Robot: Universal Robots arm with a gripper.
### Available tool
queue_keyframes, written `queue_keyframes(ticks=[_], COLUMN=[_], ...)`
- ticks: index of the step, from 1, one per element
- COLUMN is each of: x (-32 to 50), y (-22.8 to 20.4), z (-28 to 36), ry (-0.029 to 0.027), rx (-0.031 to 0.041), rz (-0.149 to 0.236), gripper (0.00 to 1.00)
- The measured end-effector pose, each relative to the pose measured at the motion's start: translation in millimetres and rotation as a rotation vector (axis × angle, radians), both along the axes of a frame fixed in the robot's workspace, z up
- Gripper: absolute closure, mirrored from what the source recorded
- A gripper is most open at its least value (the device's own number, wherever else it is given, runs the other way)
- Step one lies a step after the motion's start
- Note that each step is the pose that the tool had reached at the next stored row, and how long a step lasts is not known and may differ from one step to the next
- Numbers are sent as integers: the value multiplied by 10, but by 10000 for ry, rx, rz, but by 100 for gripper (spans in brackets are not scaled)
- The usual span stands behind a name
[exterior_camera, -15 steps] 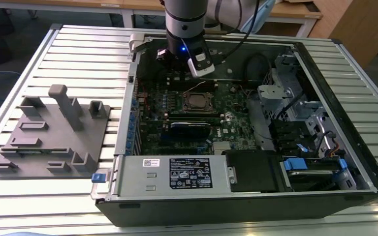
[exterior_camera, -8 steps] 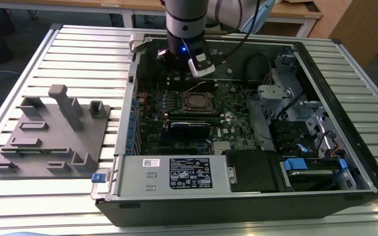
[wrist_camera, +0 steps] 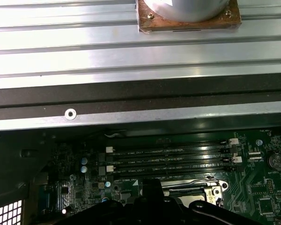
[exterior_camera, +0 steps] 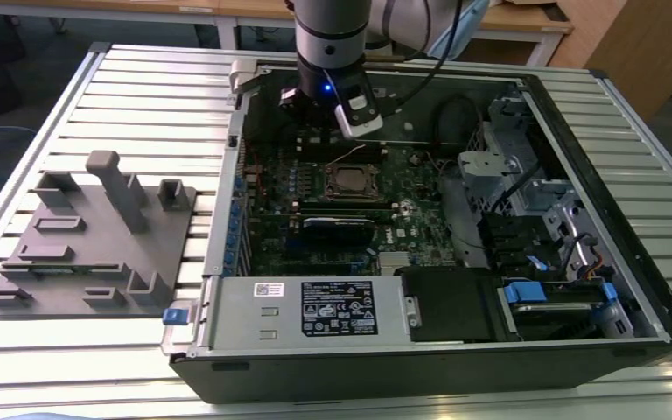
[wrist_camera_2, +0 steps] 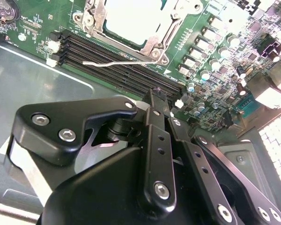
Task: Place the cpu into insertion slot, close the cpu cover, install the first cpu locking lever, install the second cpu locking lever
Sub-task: 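Install the first cpu locking lever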
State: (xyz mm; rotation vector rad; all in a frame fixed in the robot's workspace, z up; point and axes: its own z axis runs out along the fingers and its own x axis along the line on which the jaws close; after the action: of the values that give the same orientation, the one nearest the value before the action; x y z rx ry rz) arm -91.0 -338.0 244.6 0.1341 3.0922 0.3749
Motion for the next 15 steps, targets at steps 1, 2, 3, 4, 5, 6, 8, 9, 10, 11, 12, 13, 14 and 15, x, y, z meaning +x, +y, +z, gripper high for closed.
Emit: queue_keyframes(ticks=[1, 2, 3, 4, 5, 6, 8, 9, 10, 11, 12, 13, 14, 15], x=[0, 1, 2, 4, 5, 5, 6, 7, 7, 7, 8, 8, 9, 9], y=[0, 0, 0, 0, 0, 0, 0, 0, 0, 0, 0, 0, 0, 0], z=[-3, -6, -8, -12, -16, -21, -31, -36, -41, -46, -51, -56, -60, -63], ry=[-2, -2, -1, -1, 0, 0, 0, -1, -1, 0, 0, 0, 0, 0], rx=[2, 2, -1, -4, -8, -11, -19, -21, -25, -30, -36, -43, -49, -55], rz=[-2, -17, -48, -115, -212, -325, -532, -636, -735, -833, -931, -1027, -1106, -1181], gripper=[90, 90, 90, 90, 90, 90, 90, 90, 90, 90, 90, 90, 90, 90])
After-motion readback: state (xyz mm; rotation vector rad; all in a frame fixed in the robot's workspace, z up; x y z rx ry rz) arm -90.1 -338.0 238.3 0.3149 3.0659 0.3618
